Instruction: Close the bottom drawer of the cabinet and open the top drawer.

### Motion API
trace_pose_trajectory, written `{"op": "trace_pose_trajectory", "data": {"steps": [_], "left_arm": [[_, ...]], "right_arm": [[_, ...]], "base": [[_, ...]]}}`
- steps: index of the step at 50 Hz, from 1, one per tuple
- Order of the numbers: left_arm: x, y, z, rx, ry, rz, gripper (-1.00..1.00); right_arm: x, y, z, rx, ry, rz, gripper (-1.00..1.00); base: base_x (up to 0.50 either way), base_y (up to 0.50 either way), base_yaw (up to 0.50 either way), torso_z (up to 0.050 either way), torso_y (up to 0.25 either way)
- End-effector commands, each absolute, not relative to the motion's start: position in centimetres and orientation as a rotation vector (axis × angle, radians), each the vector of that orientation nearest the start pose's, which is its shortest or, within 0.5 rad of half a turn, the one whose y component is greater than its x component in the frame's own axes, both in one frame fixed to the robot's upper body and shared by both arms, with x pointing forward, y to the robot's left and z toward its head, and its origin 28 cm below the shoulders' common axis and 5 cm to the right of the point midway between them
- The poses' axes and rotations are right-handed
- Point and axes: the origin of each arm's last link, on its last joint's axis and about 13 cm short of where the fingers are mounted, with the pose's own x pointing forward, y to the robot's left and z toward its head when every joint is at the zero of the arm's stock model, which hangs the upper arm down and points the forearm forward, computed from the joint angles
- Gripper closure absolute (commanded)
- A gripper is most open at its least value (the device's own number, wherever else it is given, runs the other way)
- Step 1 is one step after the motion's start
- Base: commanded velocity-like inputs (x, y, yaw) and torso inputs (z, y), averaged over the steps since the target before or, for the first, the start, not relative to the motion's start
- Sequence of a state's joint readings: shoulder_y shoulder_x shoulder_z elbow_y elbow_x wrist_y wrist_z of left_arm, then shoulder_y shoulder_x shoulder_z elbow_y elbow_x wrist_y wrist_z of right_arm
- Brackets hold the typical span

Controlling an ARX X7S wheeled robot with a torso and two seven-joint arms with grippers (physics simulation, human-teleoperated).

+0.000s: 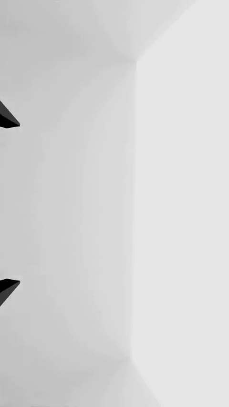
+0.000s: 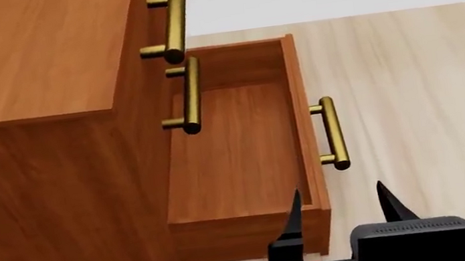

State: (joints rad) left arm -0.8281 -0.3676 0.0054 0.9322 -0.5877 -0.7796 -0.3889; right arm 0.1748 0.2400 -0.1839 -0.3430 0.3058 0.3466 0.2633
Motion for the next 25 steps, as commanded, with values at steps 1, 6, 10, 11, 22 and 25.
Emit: {"op": "trace_pose_trajectory", "data": {"steps": [1, 6, 10, 11, 22, 25], "left_arm": [[20.40, 21.90, 30.73, -0.002, -0.882, -0.088, -1.00], [20.39, 21.89, 30.72, -0.002, -0.881, -0.088, -1.00], [20.41, 21.88, 30.71, -0.002, -0.880, -0.088, -1.00], [20.43, 21.88, 30.70, -0.002, -0.879, -0.088, -1.00], [20.47, 21.89, 30.70, -0.005, -0.879, -0.087, -1.00], [20.44, 21.88, 30.73, -0.008, -0.883, -0.090, -1.00]], "right_arm": [[23.58, -9.84, 9.68, 0.039, -0.107, 0.021, -1.00], [23.57, -9.86, 9.70, 0.038, -0.106, 0.021, -1.00], [23.61, -9.87, 9.70, 0.038, -0.105, 0.021, -1.00], [23.61, -9.87, 9.70, 0.038, -0.106, 0.021, -1.00], [23.59, -9.89, 9.70, 0.036, -0.104, 0.021, -1.00], [23.60, -9.89, 9.72, 0.035, -0.105, 0.021, -1.00]], "base": [[0.00, 0.00, 0.00, 0.000, -0.160], [0.00, 0.00, 0.00, 0.000, -0.160], [0.00, 0.00, 0.00, 0.000, -0.161], [0.00, 0.00, 0.00, 0.000, -0.160], [0.00, 0.00, 0.00, 0.000, -0.160], [0.00, 0.00, 0.00, 0.000, -0.139]]}}
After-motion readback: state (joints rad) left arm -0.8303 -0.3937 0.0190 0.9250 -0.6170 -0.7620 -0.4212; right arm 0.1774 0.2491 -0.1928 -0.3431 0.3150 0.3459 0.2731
